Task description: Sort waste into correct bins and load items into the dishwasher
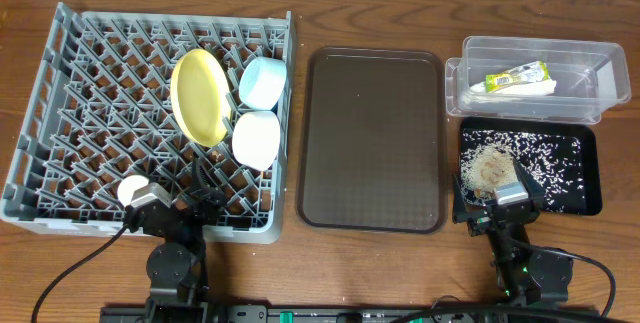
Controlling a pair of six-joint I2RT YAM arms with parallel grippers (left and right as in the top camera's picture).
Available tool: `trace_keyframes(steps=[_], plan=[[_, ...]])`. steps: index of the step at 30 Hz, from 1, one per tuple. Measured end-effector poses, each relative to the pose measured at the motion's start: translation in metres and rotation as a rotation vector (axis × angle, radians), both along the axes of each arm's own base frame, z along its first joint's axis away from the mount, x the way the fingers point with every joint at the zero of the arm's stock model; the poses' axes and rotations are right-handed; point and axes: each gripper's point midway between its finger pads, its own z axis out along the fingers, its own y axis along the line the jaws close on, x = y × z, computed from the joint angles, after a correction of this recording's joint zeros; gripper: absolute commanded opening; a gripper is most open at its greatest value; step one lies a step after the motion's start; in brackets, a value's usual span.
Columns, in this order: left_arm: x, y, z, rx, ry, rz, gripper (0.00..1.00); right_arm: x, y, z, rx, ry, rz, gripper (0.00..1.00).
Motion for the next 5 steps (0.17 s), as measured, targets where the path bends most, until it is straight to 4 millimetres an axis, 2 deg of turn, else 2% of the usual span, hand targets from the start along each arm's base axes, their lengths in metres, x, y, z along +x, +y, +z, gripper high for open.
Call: trace_keyframes(steps=[5], plan=[[0.0000,0.0000,0.0000,0.000,0.000,0.000,0.90,0.0000,0.0000,0.0000,0.000,0.000,0.000,0.99]])
